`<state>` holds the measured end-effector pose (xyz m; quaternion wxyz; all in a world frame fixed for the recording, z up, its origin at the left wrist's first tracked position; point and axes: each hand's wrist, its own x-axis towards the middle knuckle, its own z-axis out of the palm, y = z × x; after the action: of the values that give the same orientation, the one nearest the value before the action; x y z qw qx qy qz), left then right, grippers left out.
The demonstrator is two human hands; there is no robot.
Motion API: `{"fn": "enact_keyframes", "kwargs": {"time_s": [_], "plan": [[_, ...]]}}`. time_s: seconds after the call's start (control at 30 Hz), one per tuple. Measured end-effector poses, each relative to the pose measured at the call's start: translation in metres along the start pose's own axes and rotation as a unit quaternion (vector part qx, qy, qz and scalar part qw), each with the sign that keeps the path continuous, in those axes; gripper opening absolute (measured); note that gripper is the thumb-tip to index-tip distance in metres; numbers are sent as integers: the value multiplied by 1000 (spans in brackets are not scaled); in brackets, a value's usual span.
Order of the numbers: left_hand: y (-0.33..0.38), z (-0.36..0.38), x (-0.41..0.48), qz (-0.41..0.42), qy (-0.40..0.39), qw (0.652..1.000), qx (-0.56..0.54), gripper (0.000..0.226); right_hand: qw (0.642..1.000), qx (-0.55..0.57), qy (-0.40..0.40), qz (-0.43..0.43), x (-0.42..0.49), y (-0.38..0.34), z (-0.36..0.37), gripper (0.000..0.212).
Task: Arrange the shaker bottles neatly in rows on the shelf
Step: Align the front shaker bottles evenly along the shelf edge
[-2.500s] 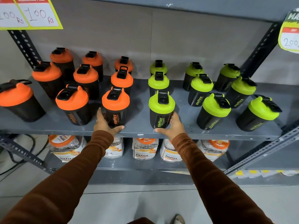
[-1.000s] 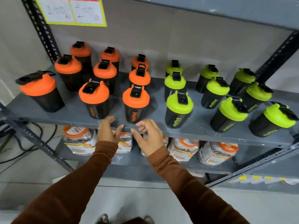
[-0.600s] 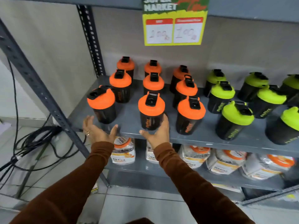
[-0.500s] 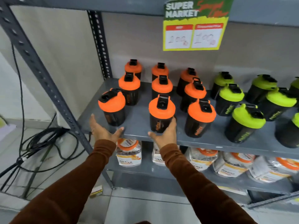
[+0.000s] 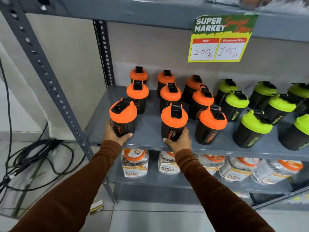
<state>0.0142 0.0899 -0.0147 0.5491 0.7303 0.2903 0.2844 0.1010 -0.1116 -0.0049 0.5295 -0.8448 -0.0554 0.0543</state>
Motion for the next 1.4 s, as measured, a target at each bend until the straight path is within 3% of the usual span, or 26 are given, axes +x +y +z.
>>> {"fn": "enact_keyframes", "kwargs": {"time_s": [0.33,0.5,0.8,1.4], "plan": [[-3,-9,-4,14,-47,997,65,101,999,-21,-31,3,0,-2,-6,78],[1,-11,1,-6,-80,995,53,88,999,-14,-32,20,1,-5,-7,71],[4,-3,-4,-19,-45,995,82,73,998,-35,-51,23,4,-6,-15,64],[5,-2,-8,-12,-49,985,163,70,998,-8,-59,27,3,-8,-20,65]]}}
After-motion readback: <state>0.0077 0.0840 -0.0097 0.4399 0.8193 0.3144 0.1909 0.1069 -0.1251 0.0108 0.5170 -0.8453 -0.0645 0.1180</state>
